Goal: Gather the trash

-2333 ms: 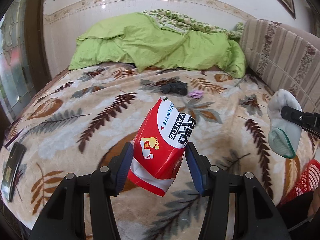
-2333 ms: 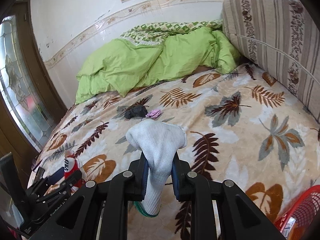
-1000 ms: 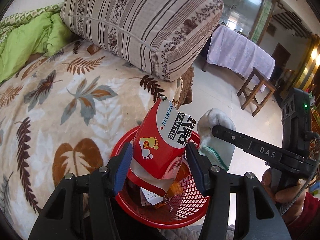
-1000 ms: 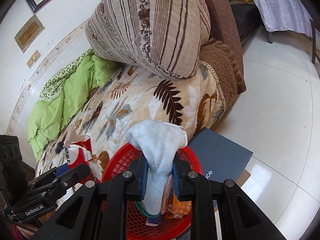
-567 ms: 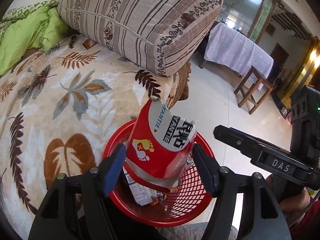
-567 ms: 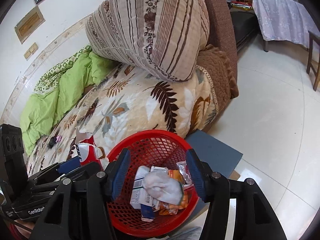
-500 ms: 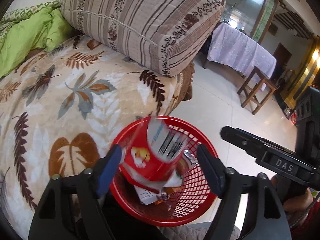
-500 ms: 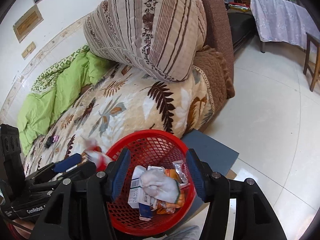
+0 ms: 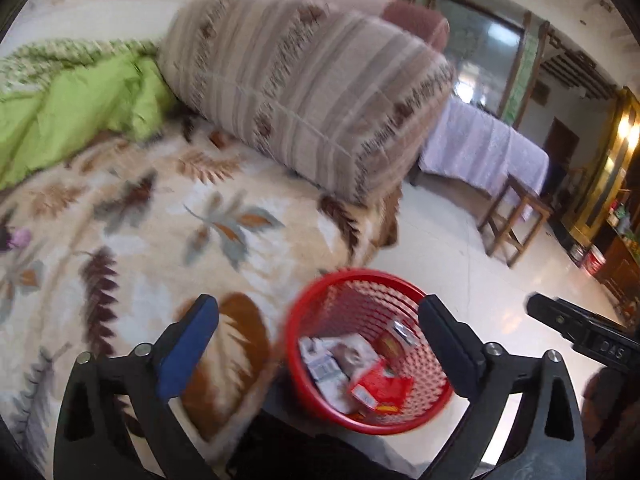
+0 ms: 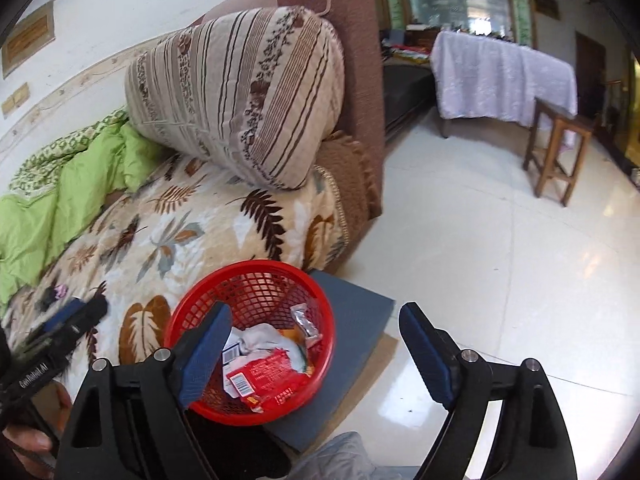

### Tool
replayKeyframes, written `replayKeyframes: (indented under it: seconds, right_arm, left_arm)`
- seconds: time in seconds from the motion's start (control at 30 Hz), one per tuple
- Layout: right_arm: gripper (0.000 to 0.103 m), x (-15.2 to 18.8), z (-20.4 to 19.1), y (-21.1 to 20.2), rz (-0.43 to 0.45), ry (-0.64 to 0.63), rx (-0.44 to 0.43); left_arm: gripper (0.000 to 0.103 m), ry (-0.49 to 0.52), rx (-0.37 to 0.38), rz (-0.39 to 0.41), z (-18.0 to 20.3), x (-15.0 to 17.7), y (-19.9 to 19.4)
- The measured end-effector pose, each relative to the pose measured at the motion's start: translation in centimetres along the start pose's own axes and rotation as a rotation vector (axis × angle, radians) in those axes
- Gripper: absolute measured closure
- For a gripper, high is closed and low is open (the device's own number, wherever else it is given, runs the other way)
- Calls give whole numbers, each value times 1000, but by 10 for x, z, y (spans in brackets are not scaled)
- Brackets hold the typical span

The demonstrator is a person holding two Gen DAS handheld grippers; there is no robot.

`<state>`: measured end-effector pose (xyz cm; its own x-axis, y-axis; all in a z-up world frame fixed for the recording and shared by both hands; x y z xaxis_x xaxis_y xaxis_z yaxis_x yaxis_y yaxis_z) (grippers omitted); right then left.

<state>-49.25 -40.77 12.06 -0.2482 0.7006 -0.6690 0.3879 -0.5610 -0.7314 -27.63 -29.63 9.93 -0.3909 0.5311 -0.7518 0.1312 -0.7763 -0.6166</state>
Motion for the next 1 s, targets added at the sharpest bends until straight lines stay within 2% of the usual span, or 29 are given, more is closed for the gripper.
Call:
replayKeyframes:
  seconds: [0.07,0.1,0.2,0.27,0.33,0.47,0.53,0.7,0.9,1.0]
  right_arm:
    - [6,6,-5,-8,34,6,48]
    - [5,6,-8,-9,41,5,70]
    - [5,4,-21,-10,43,-19,122]
    - [5,2,-26,-10,50,-30,138]
    - [5,1,-28,-9,44,-22,151]
    - [5,4,-29,-7,33,15,139]
    - [5,8,-26,-4,18,35,129]
    - [5,12,-23,-7,23,52,124]
    - [5,14,-31,-20,99,28,122]
    - [5,17,-38,-22,116,20,104]
  left_arm:
    - [0,9,-56,51,-13,0,-10]
    - [0,10,-67,59,-16,-1,-11]
    - [0,-2,-76,44,-28,0,-9]
    - [0,-6,-112,34,-30,-1,-7]
    - [0,31,-153,46,-27,-2,-10]
    - [0,124,-248,104,-14,-1,-19]
    - [0,149,-254,114,-11,0,-22]
    - [0,134,-288,109,-12,-1,-29]
    - [0,172,-356,134,-16,1,-44]
    - [0,136,-357,143,-27,4,-54]
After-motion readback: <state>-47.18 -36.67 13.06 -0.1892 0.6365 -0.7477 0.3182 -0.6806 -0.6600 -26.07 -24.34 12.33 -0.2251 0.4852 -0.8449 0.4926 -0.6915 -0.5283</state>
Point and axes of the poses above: each gripper's, at about its wrist camera, not at the fingertips, and y roughly the way its jaws point, z to its right, x to its underside, the point moved 3 cm from there along y, roughly the way its jaws point, and after that the axes turned 4 degrees about -z, right-handed, at the moved point
